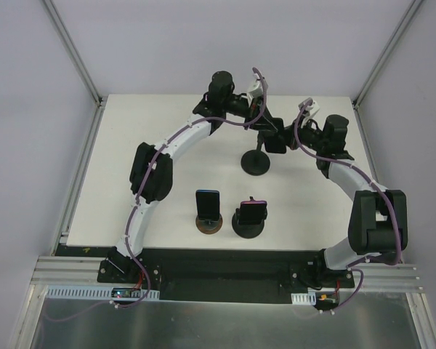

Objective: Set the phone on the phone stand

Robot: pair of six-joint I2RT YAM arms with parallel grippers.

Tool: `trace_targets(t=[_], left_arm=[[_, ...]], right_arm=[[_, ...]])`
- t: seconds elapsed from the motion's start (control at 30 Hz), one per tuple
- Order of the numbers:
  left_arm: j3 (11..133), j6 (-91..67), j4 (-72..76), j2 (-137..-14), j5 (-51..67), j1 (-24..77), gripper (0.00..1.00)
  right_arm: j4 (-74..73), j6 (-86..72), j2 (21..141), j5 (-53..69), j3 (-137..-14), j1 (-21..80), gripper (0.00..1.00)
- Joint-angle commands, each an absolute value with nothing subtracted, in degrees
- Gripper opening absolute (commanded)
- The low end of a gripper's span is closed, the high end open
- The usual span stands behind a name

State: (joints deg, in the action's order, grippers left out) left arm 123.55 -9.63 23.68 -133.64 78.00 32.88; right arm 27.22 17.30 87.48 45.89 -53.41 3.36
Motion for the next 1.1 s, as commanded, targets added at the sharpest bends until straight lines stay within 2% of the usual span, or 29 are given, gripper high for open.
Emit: trace_targets(t=[0.0, 0.1, 0.3, 0.43, 0.47, 0.5, 0.7, 0.73, 1.07], left_arm=[[116.9, 3.2, 15.0, -123.2, 65.0, 30.7, 0.00], [109.4, 5.1, 13.5, -117.7, 51.5, 30.7, 0.00], [106.7, 13.1, 7.5, -113.4, 32.4, 33.5, 0.00], [105.0, 16.3, 7.5, -112.4, 19.0, 35.9, 0.00], [104.8, 16.5, 8.2, -112.4, 11.5, 37.2, 0.00], [104.4, 16.6, 10.1, -112.6, 8.7, 37.6, 0.00], [112.5, 17.0, 11.8, -119.0, -12.7, 42.5, 0.00], [113.4, 17.5, 11.6, -120.6, -14.0, 42.9, 0.00], [116.0, 13.0, 7.5, -122.3, -14.9, 43.2, 0.00]], right_arm=[[35.3, 13.5, 85.3, 45.4, -52.7, 3.4, 0.00], [38.5, 12.0, 82.7, 42.5, -50.0, 3.7, 0.00], [38.8, 11.3, 76.7, 32.3, -45.4, 7.5, 0.01], [36.7, 9.9, 72.4, 20.7, -43.2, 10.6, 0.00], [36.0, 9.0, 71.8, 19.2, -43.1, 11.0, 0.00], [35.5, 7.9, 70.8, 17.4, -42.7, 12.2, 0.00], [30.8, 5.5, 67.4, -3.2, -42.4, 21.8, 0.00], [29.2, 5.1, 66.5, -7.0, -42.4, 22.5, 0.00], [26.7, 1.8, 63.0, -13.3, -42.9, 30.3, 0.00]])
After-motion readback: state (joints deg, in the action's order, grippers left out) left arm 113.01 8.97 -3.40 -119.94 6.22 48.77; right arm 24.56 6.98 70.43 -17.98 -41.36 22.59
